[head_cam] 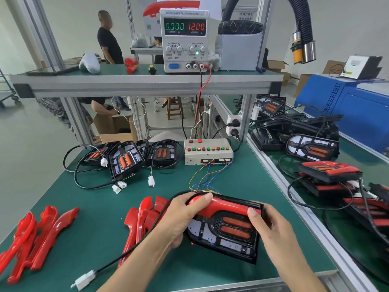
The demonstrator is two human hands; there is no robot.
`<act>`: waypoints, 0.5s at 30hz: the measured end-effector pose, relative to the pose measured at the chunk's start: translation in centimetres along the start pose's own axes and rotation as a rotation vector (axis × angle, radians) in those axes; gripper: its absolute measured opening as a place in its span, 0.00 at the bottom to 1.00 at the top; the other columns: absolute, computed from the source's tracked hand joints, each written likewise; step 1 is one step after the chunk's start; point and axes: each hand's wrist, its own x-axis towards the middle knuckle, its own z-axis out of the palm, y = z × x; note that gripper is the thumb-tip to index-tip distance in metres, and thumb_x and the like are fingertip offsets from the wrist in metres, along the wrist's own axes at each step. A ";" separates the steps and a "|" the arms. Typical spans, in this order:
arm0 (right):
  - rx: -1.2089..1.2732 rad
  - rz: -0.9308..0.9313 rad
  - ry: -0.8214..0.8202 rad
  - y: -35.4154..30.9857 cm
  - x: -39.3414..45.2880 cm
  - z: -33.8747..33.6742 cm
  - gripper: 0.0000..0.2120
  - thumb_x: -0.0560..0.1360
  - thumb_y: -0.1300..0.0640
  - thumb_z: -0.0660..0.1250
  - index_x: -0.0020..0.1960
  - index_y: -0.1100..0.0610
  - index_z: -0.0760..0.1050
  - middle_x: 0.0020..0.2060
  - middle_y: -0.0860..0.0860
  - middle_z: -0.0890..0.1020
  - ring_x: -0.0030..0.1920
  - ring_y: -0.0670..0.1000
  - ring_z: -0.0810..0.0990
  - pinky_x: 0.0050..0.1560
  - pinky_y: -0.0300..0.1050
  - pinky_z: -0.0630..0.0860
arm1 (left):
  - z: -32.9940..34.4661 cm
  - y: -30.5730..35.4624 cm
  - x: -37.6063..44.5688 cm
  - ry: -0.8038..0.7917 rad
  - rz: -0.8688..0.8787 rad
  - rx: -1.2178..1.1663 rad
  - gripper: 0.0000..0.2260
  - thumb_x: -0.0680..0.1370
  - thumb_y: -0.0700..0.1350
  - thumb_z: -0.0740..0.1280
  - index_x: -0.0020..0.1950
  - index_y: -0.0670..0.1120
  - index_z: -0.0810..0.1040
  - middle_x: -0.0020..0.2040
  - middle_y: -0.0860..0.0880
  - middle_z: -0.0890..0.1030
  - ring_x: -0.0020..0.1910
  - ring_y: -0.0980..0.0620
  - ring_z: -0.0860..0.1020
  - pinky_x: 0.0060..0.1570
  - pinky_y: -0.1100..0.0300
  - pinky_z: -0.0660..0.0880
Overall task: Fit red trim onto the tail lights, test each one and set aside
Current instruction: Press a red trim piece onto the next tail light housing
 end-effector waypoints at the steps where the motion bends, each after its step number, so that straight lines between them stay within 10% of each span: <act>1: 0.014 -0.017 0.003 -0.1 -0.1 0.1 0.14 0.74 0.36 0.66 0.55 0.40 0.80 0.51 0.42 0.86 0.53 0.41 0.84 0.56 0.44 0.75 | 0.0 0.0 -0.2 0.000 0.024 -0.004 0.22 0.70 0.55 0.77 0.55 0.39 0.85 0.52 0.35 0.86 0.46 0.45 0.84 0.48 0.55 0.82; 15: 0.064 -0.088 -0.063 -0.8 0.4 0.0 0.13 0.77 0.43 0.67 0.62 0.39 0.78 0.54 0.44 0.85 0.55 0.45 0.84 0.54 0.40 0.80 | -0.5 -0.9 -0.9 0.051 0.271 0.072 0.28 0.64 0.69 0.77 0.50 0.48 0.86 0.46 0.47 0.87 0.44 0.53 0.82 0.47 0.62 0.78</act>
